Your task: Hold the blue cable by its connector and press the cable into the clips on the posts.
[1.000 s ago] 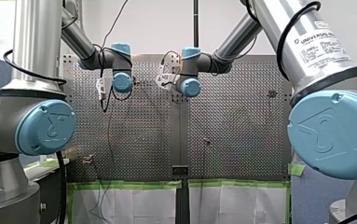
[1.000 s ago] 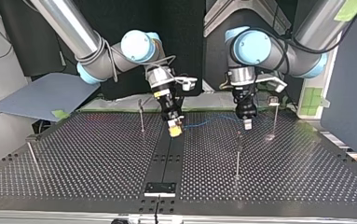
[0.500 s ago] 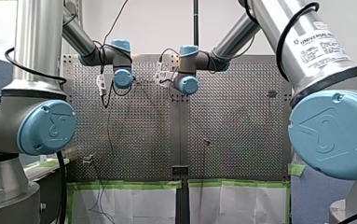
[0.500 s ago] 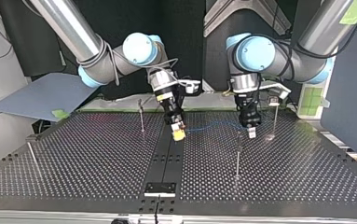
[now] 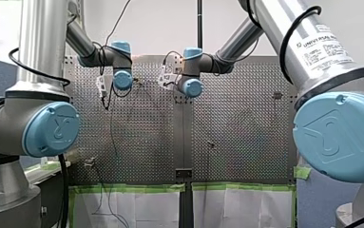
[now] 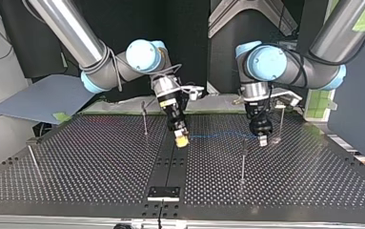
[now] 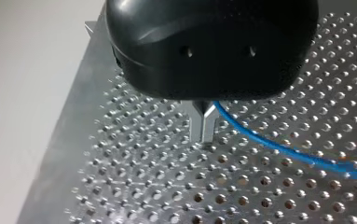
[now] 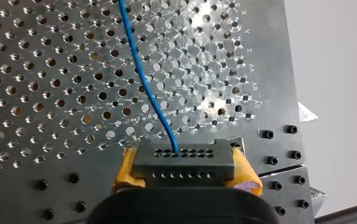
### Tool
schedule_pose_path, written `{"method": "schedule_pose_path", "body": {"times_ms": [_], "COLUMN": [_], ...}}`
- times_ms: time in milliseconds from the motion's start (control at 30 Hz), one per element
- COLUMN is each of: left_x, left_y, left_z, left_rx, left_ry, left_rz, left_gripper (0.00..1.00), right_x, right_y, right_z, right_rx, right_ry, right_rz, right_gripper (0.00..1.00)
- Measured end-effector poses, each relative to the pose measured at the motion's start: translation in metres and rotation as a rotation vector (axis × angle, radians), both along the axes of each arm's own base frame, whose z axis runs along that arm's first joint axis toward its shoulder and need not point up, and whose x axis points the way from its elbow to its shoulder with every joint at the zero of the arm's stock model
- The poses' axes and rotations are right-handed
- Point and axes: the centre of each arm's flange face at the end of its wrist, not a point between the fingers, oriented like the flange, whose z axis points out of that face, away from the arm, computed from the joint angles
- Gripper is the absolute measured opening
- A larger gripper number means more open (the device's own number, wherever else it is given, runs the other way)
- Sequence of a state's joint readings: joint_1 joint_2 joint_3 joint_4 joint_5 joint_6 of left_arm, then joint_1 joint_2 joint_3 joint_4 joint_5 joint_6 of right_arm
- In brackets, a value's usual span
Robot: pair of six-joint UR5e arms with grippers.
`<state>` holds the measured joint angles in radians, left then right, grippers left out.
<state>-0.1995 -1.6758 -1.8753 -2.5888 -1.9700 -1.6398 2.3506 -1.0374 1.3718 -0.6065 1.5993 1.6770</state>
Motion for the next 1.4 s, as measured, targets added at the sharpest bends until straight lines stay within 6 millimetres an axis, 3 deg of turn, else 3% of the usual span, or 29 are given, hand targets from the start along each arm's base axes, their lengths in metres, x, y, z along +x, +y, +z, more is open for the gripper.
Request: {"method": "schedule_pose_path", "body": {"times_ms": [600,800,1033,1400], "left_x": [0.018,0.026,0.039,0.054], "left_y": [0.014,0.016,0.015,0.025], "left_z": [0.001,0.005,-0.005,0.008], "left_rx": [-0.015,-0.028,-0.035,-0.059], "left_ry": [-0.025,-0.038,-0.018,-0.063], "left_rz": [-0.029,-0.053,-0.067,-0.049], "left_gripper": [0.0,0.0,0.0,0.0], "right_x": [0.003,0.004,0.007,0.014], "right_y": [-0.013,-0.025,-0.039,-0.054], "right_z": [-0.009,-0.017,-0.024,-0.016], "right_rx": [-0.001,-0.003,-0.017,-0.066], "right_ry": [0.008,0.013,0.022,0.008], "right_rz": [-0.007,-0.017,-0.026,-0.041], "right_gripper": [0.0,0.0,0.0,0.0]}}
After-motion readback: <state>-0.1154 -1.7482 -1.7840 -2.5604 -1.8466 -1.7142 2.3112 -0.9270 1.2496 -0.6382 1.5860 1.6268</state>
